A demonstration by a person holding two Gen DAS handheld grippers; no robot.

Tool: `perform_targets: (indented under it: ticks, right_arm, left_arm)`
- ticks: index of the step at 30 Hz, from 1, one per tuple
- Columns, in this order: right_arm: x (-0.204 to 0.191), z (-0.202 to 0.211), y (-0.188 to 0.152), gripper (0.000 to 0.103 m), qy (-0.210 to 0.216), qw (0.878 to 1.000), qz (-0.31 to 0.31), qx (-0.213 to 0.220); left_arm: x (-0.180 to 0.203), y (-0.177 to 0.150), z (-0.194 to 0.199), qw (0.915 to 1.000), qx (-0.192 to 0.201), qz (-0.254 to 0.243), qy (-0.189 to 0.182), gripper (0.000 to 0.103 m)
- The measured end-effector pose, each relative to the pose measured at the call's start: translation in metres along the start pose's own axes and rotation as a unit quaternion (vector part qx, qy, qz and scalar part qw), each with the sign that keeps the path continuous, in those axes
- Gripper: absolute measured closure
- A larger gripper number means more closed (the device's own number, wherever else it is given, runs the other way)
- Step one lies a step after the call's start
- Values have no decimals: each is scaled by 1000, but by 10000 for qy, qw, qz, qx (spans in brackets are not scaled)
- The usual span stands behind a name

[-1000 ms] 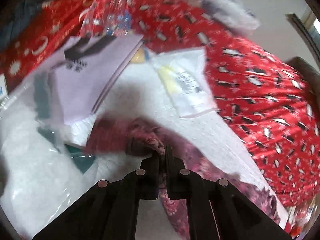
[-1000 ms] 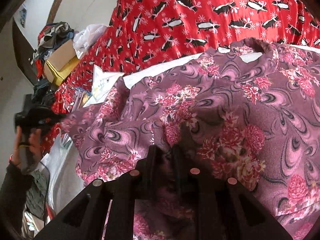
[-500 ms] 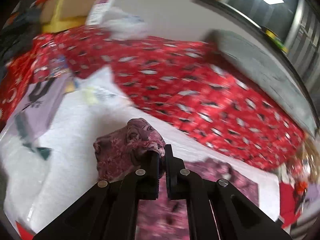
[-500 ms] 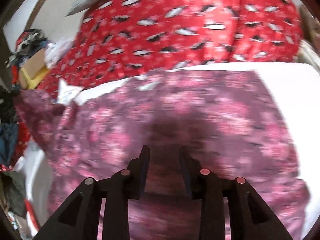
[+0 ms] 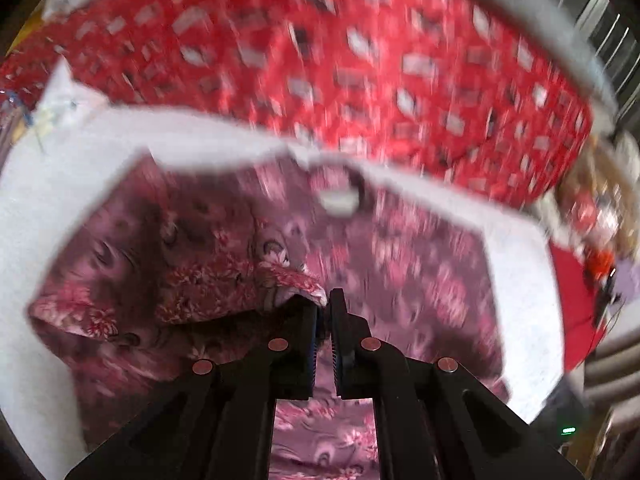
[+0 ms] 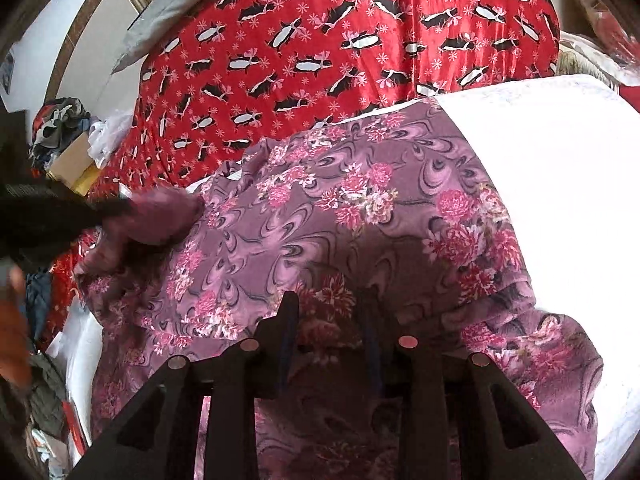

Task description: Fold small clothes

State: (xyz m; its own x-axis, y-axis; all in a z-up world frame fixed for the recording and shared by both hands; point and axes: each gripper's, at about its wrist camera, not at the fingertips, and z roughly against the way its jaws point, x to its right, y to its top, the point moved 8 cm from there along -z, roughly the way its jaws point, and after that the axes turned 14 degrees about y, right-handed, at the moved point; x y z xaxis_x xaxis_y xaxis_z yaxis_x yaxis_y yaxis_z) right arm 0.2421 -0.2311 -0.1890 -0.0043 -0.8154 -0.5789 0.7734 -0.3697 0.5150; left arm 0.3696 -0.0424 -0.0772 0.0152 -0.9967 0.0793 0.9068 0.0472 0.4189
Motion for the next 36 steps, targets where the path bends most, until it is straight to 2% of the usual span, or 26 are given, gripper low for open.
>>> perform_targets:
  ticks: [3,5,7,10,11,12,14,16,17,20,22,24,28,30,31,32,35,36]
  right_arm:
    - [0,-1,2,71,46,10000,7,-77]
    - [0,0,1,71,69,9999,-15,-151]
    - [0,0,3,70,102,9995,-137,-282]
    - [0,2,9,66,55,9985,-387,-383]
    - [-3,4,14,61,21,9984,-451,-342]
    - [-7,5,18,59,11,9985,-471,-288]
    - [-25,6,29,56,175,9990,-370,-154]
    - [-57,1,39,51,333,9994,10,-131]
    - [-68,-4,42,45,362,9991,174,-153]
    - [-116,-26,43,38,293,9935,1044,-349]
    - [-147,-50,35,37,175,9828,1730,-621]
    - [-161,-70,28,37,-13,9730,2159,-819]
    - [-168,-107,12,37,-597,9489,2882,-1138]
    - [-160,-115,11,42,-741,9437,2988,-1206]
    - [-157,-113,14,64,-680,9465,2940,-1147]
    - [-154,-110,17,90,-545,9519,2804,-1111]
    - [-137,-83,39,92,22,9790,1927,-663]
    - [-130,-75,46,92,106,9843,1682,-528]
  left_arm:
    - [-2,-20,-22,9987,-502,-32,-9,98]
    - [-10,-26,-18,9979,-630,-5,-150,98]
    - [-22,-31,0,9967,-675,41,-457,97]
    - [-52,-31,41,9947,-451,134,-909,91]
    - [-65,-30,53,9947,-310,188,-965,82]
    - [-84,-31,66,9950,-100,315,-946,68]
    - [-130,-30,81,9946,258,699,-729,55]
    - [-167,-34,79,9927,243,1034,-572,54]
    - [-185,-37,73,9902,107,1270,-562,55]
    - [-216,-47,56,9793,-265,1861,-752,55]
    - [-228,-53,48,9740,-367,2066,-855,55]
    - [-231,-54,41,9715,-373,2166,-890,55]
    - [-233,-53,28,9653,-421,2354,-1054,55]
    - [-234,-50,22,9642,-416,2386,-1081,55]
    - [-235,-49,21,9643,-394,2382,-1087,55]
    - [-230,-48,15,9649,-375,2365,-1080,55]
    - [-209,-42,6,9674,-321,2287,-1038,55]
    - [-208,-42,6,9679,-314,2270,-1033,55]
